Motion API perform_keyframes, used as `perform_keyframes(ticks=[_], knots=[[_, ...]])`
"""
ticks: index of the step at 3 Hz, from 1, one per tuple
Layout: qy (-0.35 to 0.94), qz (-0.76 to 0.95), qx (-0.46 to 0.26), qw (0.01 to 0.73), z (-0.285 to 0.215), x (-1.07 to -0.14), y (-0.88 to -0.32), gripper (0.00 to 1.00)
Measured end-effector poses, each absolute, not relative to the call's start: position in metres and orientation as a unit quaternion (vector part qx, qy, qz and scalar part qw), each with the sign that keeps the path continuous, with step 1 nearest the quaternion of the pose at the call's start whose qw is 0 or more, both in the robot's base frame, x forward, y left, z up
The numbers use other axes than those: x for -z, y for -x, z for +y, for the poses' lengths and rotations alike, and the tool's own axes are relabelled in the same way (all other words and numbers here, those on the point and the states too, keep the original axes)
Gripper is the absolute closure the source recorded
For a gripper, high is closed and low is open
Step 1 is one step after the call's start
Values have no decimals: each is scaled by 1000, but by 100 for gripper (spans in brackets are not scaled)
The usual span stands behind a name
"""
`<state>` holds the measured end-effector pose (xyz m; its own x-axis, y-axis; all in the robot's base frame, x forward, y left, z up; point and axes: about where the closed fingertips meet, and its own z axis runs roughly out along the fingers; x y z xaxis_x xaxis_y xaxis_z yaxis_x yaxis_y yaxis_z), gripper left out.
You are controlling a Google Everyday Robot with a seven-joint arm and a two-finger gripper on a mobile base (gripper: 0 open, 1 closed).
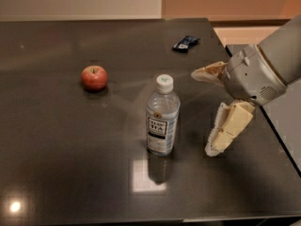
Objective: Knock blue plastic bottle over
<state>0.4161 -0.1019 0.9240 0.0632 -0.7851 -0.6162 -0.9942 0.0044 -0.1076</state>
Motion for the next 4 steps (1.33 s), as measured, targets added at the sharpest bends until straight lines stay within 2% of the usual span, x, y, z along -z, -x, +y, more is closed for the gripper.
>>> perform_keyframes(ticks=[3,4], knots=[[653,603,-316,332,-38,-933,-414,0],[649,595,-342,328,-31,-932,-412,18]])
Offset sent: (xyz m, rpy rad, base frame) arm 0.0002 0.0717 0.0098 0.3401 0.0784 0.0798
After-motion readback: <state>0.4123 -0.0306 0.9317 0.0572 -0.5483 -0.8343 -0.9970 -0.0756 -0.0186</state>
